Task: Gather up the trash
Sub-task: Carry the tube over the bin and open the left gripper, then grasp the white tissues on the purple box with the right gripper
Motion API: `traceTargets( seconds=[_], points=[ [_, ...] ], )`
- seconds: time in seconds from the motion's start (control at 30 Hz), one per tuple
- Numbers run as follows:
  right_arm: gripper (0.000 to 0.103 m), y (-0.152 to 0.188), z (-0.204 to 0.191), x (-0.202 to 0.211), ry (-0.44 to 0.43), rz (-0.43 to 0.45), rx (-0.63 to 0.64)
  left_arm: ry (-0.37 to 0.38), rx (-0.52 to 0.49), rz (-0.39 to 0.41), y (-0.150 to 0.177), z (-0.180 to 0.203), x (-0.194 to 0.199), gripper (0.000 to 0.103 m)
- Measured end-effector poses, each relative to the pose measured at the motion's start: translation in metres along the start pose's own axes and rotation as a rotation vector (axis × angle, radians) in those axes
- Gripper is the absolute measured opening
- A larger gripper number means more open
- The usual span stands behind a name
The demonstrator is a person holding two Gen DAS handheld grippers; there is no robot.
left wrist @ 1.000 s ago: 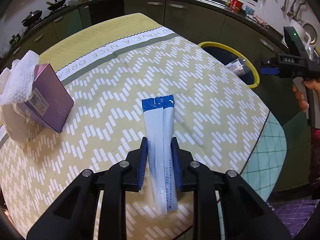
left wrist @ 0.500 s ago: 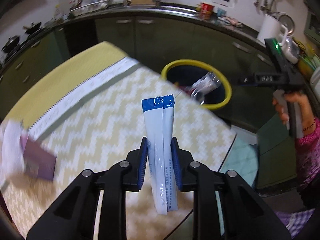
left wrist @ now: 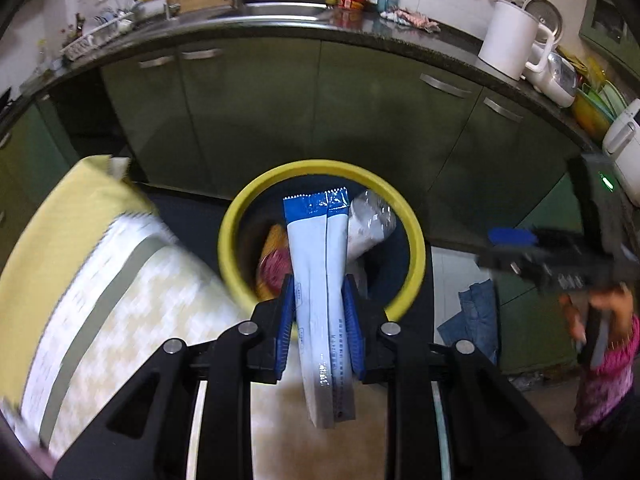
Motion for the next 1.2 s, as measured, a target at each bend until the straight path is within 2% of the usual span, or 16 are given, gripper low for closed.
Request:
traceTargets(
  seconds=[0.23, 0.3, 0.37, 0.47, 0.53, 0.6, 0.77, 0.87, 1.0, 1.2],
  points=[
    [0.078, 0.006, 0.027, 0.008, 0.030, 0.005, -0.054, -0.012, 0.005, -0.008, -0.039, 0.012, -0.064, 0.028],
    [0.078, 0.008, 0.027, 0.009, 0.032, 0.006, -0.057, -0.024, 0.022, -0.019, -0.039, 0.007, -0.072, 0.043],
    [0.078, 0.009, 0.027, 0.010, 0.030, 0.005, -0.055, -0.026, 0.042, -0.010, -0.038, 0.001, -0.069, 0.045],
    [0.079, 0.010, 0.021, 0.009, 0.020, -0.001, -0.047, -0.040, 0.041, 0.012, -0.027, -0.005, -0.051, 0.047],
    [0.079, 0.010, 0.014, 0.006, 0.009, -0.004, -0.036, -0.039, 0.040, 0.052, -0.016, -0.010, -0.025, 0.049],
    [0.079, 0.010, 0.004, 0.003, -0.002, -0.012, -0.019, -0.042, 0.050, 0.102, -0.002, -0.016, 0.004, 0.061],
    [0.079, 0.005, -0.028, -0.009, -0.023, -0.039, 0.047, -0.056, 0.091, 0.213, 0.052, -0.036, 0.080, 0.069],
    [0.079, -0.004, -0.064, -0.017, -0.052, -0.046, 0.113, -0.084, 0.115, 0.252, 0.090, -0.051, 0.117, 0.073],
    [0.079, -0.012, -0.142, -0.032, -0.127, -0.065, 0.263, -0.158, 0.193, 0.288, 0.141, -0.083, 0.151, 0.074],
    [0.079, -0.024, -0.283, -0.048, -0.269, -0.066, 0.506, -0.262, 0.402, 0.325, 0.212, -0.148, 0.196, 0.074]
  ],
)
Point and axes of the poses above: each gripper's, at about its wrist camera, not at the fingertips, and x roughly against the way its jaws point, z to its right, y to its underside, the point moved 9 cm from there along -x, roughly the way its jaws point, and after that the axes turned 9 degrees about x, right-handed, at the moved point
